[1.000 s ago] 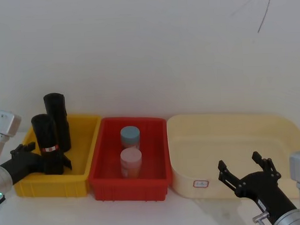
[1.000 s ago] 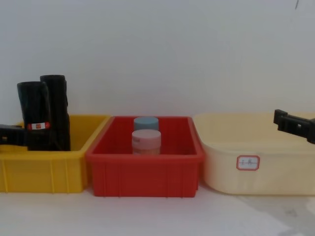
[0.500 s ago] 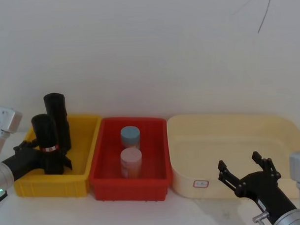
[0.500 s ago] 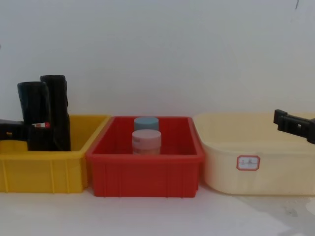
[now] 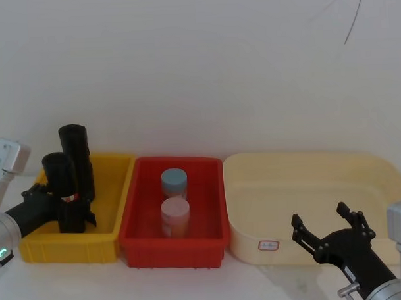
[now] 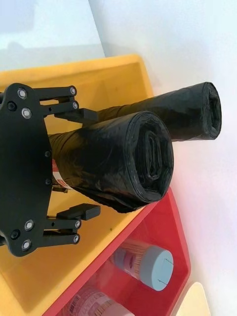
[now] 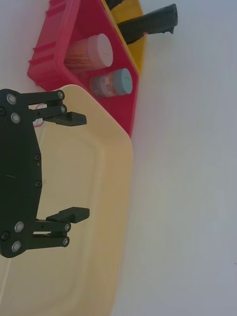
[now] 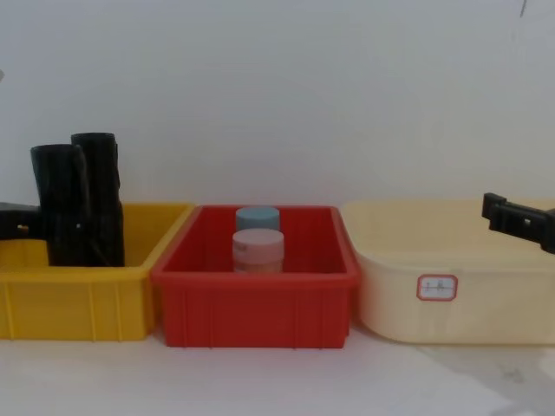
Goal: Pick up the garbage bag with the one hand and transfer it to the other hand.
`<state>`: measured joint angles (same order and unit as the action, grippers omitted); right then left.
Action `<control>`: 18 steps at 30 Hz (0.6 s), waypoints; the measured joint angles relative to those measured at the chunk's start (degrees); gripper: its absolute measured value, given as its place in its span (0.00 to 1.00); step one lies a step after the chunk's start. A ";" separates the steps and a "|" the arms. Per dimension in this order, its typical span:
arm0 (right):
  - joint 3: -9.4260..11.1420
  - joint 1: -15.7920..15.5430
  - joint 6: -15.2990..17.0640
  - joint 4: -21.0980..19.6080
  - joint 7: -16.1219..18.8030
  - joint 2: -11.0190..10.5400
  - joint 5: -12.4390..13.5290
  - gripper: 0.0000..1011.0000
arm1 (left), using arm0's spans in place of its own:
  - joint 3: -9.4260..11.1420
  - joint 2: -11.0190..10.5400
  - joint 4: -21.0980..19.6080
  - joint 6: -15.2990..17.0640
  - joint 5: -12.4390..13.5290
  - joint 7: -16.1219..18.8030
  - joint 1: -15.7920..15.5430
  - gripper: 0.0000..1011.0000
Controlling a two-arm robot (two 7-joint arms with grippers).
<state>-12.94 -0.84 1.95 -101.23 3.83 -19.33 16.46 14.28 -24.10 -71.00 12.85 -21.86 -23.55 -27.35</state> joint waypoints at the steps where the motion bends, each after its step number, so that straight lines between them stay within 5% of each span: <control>1: 0.00 0.00 0.00 0.00 0.00 0.00 0.00 0.99 | 0.01 0.01 0.02 -0.03 -0.02 -0.02 -0.03 0.99; 18: 0.00 0.00 0.00 0.00 0.00 0.00 0.00 0.99 | 0.19 -0.15 -0.58 0.63 0.02 1.39 0.75 0.99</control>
<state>-12.94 -0.84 1.95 -101.23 3.83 -19.33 16.46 14.46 -24.25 -71.58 13.48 -21.84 -22.16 -26.60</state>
